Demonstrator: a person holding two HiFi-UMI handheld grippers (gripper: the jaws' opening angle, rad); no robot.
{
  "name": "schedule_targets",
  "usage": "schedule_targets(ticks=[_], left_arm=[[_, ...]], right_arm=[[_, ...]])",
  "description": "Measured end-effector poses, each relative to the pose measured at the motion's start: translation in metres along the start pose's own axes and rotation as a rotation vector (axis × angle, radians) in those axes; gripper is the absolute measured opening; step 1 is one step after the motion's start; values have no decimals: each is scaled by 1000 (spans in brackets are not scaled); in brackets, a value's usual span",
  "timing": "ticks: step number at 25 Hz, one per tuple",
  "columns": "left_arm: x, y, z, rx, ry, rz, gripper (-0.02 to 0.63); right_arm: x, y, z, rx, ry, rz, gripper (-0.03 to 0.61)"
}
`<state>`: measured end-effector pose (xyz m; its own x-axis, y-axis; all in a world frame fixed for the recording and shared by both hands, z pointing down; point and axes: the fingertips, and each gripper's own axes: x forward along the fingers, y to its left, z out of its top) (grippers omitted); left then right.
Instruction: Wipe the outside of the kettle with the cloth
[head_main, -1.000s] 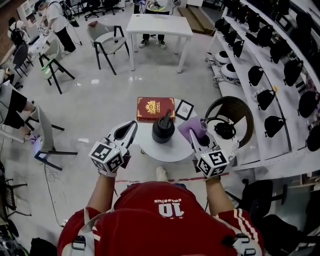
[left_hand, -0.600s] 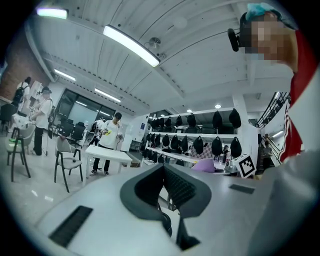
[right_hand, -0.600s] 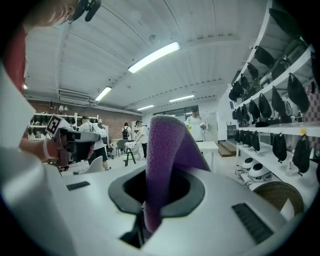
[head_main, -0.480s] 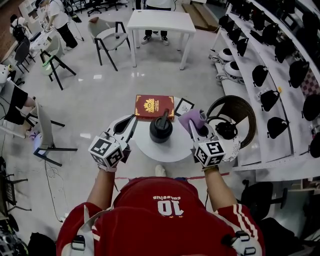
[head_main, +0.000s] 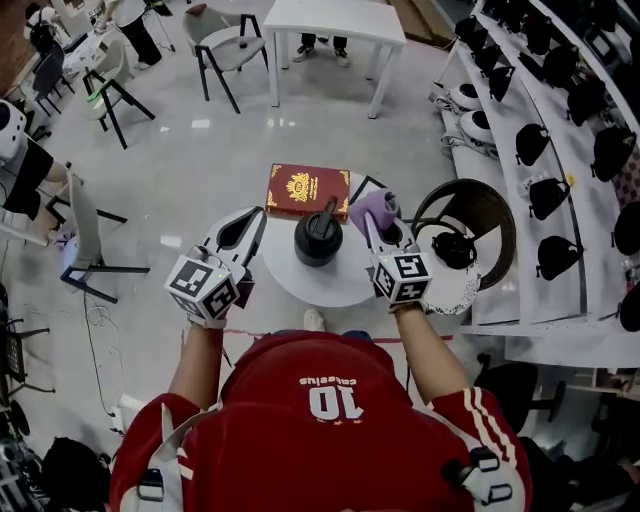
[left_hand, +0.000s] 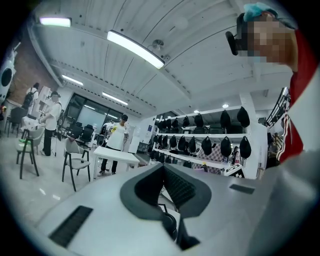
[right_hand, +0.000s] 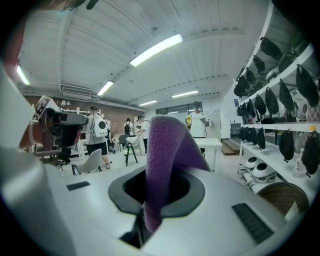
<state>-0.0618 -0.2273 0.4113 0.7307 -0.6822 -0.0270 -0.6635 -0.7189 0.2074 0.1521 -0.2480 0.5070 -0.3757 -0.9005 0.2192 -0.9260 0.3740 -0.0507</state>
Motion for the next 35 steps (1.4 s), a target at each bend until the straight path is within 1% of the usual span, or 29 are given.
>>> schedule_targets(ticks=[9, 15, 20, 24, 29, 35], left_arm=[[-3, 3, -6, 1, -21, 59, 6], [-9, 4, -5, 5, -7, 86, 6], [-20, 12, -5, 7, 11, 102, 6], [-31, 21, -5, -6, 20, 111, 6], [-43, 27, 2, 3, 28, 108, 6], [-60, 39, 9, -4, 21, 127, 6]], right_arm=[[41, -5, -38, -54, 23, -23, 45], [61, 2, -59, -70, 65, -9, 44], [71, 20, -70, -12, 84, 20, 44], [76, 33, -77, 29, 100, 24, 44], [76, 44, -80, 61, 114, 14, 44], [77, 58, -79, 76, 129, 10, 44]])
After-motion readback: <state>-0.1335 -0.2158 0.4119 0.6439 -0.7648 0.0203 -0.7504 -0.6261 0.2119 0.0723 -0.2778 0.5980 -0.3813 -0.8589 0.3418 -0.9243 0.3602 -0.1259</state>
